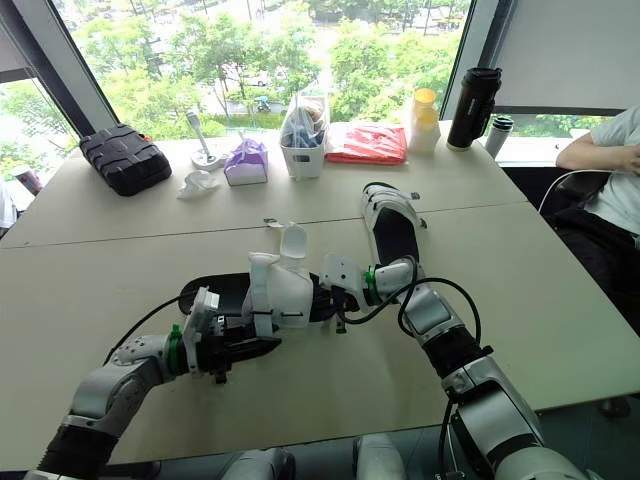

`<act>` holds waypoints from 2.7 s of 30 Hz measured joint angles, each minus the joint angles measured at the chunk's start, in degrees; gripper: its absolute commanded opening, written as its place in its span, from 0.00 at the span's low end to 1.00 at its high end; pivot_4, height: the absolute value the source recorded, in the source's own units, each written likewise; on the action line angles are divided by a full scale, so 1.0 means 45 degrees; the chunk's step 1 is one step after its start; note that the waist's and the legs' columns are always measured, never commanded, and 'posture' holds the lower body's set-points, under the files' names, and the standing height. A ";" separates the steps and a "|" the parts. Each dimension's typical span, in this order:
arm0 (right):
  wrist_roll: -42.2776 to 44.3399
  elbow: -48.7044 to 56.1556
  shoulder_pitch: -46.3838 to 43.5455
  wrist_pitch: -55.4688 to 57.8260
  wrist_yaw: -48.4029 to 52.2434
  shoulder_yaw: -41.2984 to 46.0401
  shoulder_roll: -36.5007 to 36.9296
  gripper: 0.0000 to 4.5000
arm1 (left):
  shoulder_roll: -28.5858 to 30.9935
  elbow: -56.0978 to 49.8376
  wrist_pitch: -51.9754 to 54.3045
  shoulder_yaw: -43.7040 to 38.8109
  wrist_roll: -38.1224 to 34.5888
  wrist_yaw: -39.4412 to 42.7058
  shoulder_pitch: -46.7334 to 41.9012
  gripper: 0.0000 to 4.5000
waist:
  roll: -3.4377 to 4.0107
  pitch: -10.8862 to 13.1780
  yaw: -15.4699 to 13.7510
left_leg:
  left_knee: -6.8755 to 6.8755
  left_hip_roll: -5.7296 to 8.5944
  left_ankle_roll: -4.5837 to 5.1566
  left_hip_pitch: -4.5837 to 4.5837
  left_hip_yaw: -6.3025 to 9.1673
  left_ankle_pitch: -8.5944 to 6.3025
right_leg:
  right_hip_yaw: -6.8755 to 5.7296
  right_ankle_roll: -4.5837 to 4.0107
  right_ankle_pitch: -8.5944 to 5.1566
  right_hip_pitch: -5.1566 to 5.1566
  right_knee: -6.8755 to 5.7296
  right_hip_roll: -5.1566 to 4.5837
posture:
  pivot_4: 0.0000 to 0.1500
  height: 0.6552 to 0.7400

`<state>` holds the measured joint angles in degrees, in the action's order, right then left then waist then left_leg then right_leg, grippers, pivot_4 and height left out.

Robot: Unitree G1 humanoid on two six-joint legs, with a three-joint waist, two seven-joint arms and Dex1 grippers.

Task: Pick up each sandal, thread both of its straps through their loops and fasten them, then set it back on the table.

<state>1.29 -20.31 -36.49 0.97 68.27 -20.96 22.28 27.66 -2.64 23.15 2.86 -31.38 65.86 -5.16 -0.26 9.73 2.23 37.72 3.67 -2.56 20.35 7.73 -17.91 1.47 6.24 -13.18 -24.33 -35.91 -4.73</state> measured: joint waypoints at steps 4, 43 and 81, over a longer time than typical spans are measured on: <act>0.0000 0.0049 0.0028 0.0001 -0.0009 -0.0015 -0.0013 0.00 | 0.0485 -0.0294 0.0464 0.0224 0.0058 0.0040 0.0684 0.01 | 0.0000 0.0000 0.0036 | -0.0007 -0.0003 0.0001 -0.0001 0.0000 0.0000 | 0.0001 0.0000 0.0000 -0.0002 0.0002 0.0001 | 1.00 1.00; 0.0002 -0.0182 -0.0108 -0.0149 0.0014 -0.0146 -0.0220 0.00 | 0.0915 -0.1567 0.6021 -0.1881 -0.4984 -0.3012 -0.1237 0.01 | 0.0021 -0.0027 -0.0005 | -0.0117 -0.0029 -0.0012 -0.0013 -0.0011 0.0008 | -0.0010 -0.0017 0.0015 -0.0004 0.0103 0.0016 | 1.00 1.00; -0.0047 -0.0109 -0.0045 -0.0164 -0.0093 -0.0159 -0.0197 0.00 | -0.0364 0.3515 0.5858 -0.3176 -0.4146 -0.5941 -0.5260 0.98 | -0.0011 -0.0047 -0.0037 | -0.0111 0.0011 -0.0125 -0.0015 -0.0005 0.0073 | -0.0015 -0.0033 0.0029 -0.0003 0.0093 0.0025 | 1.00 1.00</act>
<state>1.07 -20.80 -36.70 0.24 67.85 -21.68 21.39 26.02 13.17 49.51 -11.43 -50.04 39.13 -28.83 -0.31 9.52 2.06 37.22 3.72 -3.12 20.28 7.71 -17.59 1.40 6.09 -13.05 -24.34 -35.49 -4.62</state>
